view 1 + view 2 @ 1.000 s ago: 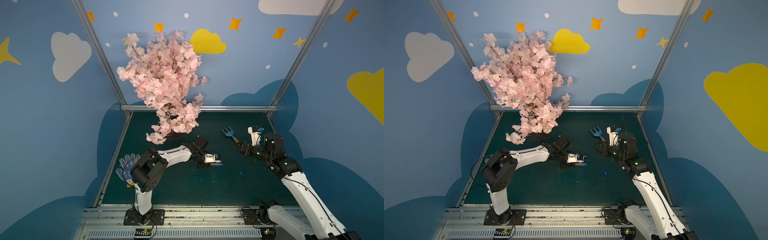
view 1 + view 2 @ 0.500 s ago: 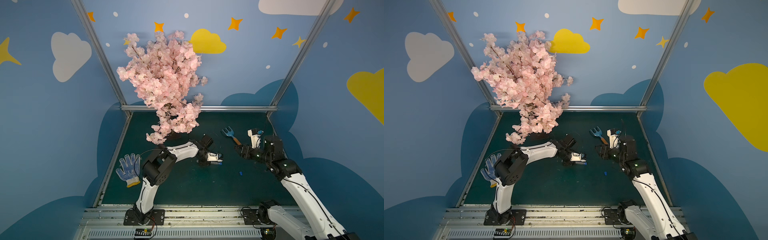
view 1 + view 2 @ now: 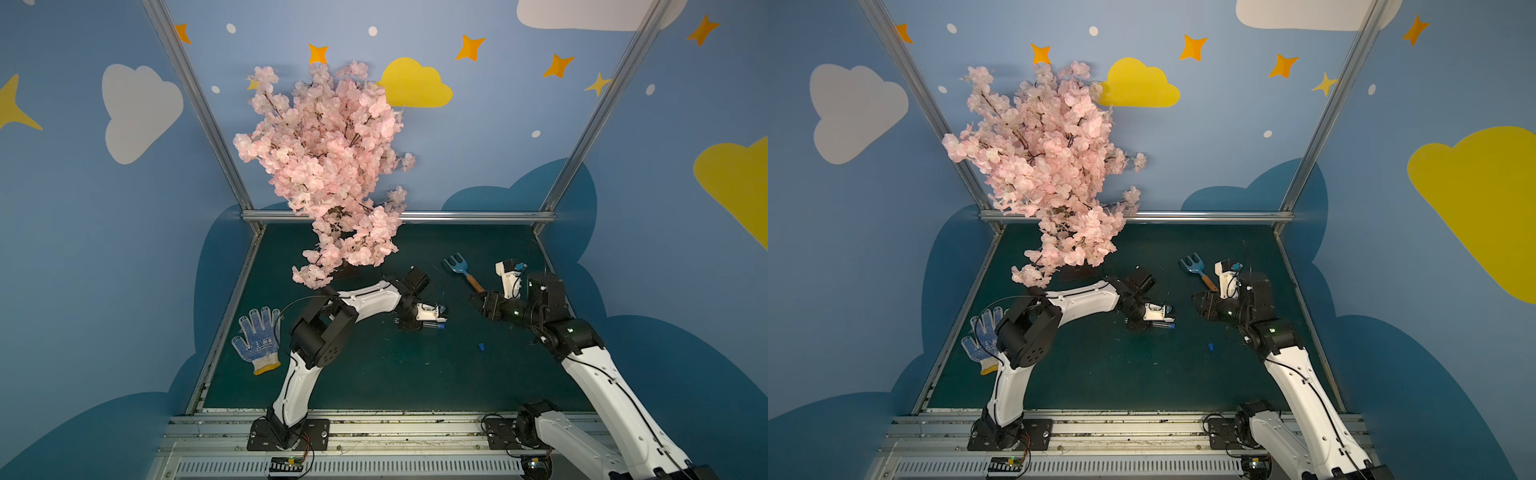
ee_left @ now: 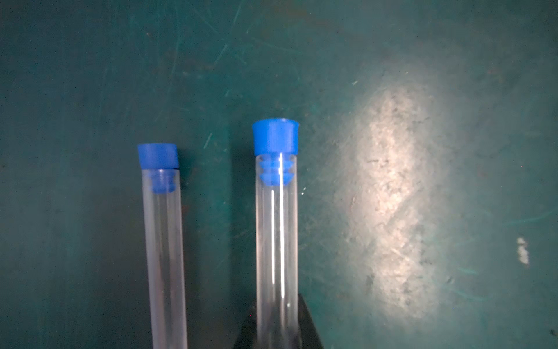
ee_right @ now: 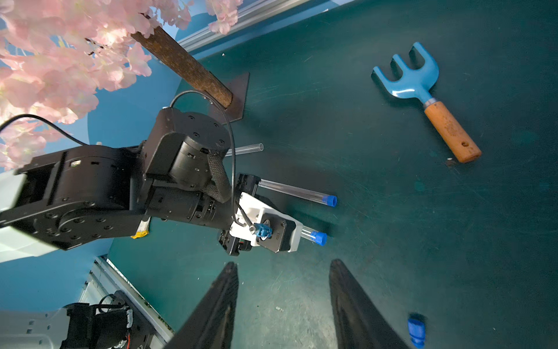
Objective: Insert stoppers into test tubes
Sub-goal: Place the test tube at the center of the board.
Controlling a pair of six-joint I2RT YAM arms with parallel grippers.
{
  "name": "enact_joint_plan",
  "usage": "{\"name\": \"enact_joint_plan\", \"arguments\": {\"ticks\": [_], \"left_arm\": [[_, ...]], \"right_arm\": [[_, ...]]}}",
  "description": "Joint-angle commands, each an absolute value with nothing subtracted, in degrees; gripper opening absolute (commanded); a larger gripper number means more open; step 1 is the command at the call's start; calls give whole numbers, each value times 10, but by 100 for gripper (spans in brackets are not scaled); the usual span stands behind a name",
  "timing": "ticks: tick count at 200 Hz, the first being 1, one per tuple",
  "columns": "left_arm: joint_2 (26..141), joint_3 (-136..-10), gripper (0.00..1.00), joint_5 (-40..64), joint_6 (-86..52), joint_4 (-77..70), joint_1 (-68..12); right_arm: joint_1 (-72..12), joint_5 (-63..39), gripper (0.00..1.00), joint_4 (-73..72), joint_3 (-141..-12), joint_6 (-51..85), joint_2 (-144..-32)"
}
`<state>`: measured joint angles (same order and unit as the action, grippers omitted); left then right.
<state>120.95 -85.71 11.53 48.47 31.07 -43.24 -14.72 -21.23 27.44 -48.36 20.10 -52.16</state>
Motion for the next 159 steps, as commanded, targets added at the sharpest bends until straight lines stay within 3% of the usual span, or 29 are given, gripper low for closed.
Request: {"name": "enact_joint_plan", "arguments": {"ticks": [1, 65, 159], "left_arm": [[1226, -868, 12, 119, 480, 323, -433], [1231, -869, 32, 119, 479, 321, -432], [1132, -812, 43, 125, 470, 281, -436]], "right_arm": [[-142, -224, 50, 291, -480, 197, -526], [-133, -227, 50, 310, -482, 191, -518], [-116, -240, 50, 320, -477, 191, -515]]}}
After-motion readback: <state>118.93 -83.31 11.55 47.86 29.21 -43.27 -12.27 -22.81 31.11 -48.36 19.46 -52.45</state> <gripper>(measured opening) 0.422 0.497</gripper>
